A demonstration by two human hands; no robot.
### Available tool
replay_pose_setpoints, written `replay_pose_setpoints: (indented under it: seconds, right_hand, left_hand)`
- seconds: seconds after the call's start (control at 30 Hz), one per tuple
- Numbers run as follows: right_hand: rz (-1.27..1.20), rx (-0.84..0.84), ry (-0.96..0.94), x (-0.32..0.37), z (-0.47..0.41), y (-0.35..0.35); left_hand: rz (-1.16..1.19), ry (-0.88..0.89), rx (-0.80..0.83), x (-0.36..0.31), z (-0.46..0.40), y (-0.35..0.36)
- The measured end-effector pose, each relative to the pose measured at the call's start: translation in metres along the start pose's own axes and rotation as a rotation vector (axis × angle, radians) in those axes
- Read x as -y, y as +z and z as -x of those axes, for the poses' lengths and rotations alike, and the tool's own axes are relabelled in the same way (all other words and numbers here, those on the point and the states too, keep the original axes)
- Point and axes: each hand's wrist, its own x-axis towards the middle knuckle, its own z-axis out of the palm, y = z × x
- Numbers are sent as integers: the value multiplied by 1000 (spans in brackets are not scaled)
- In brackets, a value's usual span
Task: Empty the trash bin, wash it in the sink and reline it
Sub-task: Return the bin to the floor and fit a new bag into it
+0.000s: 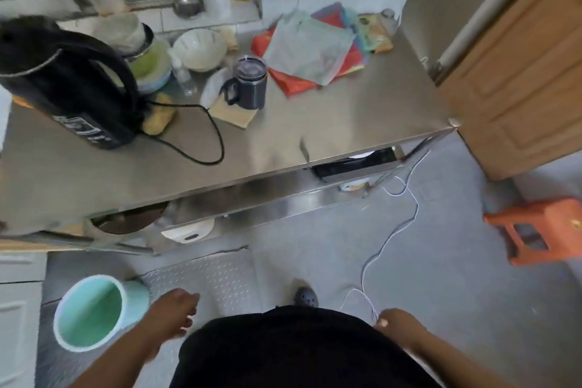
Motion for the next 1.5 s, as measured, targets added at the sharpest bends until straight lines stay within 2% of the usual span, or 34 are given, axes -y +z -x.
replay_pose_setpoints:
  seconds: [0.13,0.27,0.37,0.53,0.67,0.73,0.83,1.03,1.1,1.27,1.5]
  right_hand:
    - [-92,-65,82,-49,-8,-25]
    - [-69,-29,79,-55,-22,-52]
    - [-55,-5,46,-38,-36,-79]
    - [-162,-41,-39,17,-62,-149]
    - [-193,-83,-69,65,-67,-222]
    - [-245,-122,-109,90,-68,-264]
    - [-454,-209,-165,126,-74,-332]
    - [-751,-503,-206,206,-122,-429]
    - [-944,-483,-153,225,-147,-446]
    - [-1377,-300,7,250,-181,-467]
    - [-1563,-132,46,267,-195,-477]
  left_hand:
    - [-193,106,25,-65,7,46]
    - [-283,171,30,-118,8,60]
    - [-294,164,33,-137,-3,58]
    - [-320,39,49,-141,-41,46]
    - [-534,-34,65,-164,-75,20]
    - [-500,-34,59,-184,-88,11]
    - [-379,-30,61,-218,-97,7]
    - [-203,14,60,-255,-84,36]
    - [-181,12,63,-260,-79,44]
    - [-102,-57,38,-255,-61,58]
    - [51,-144,-62,-245,-52,72]
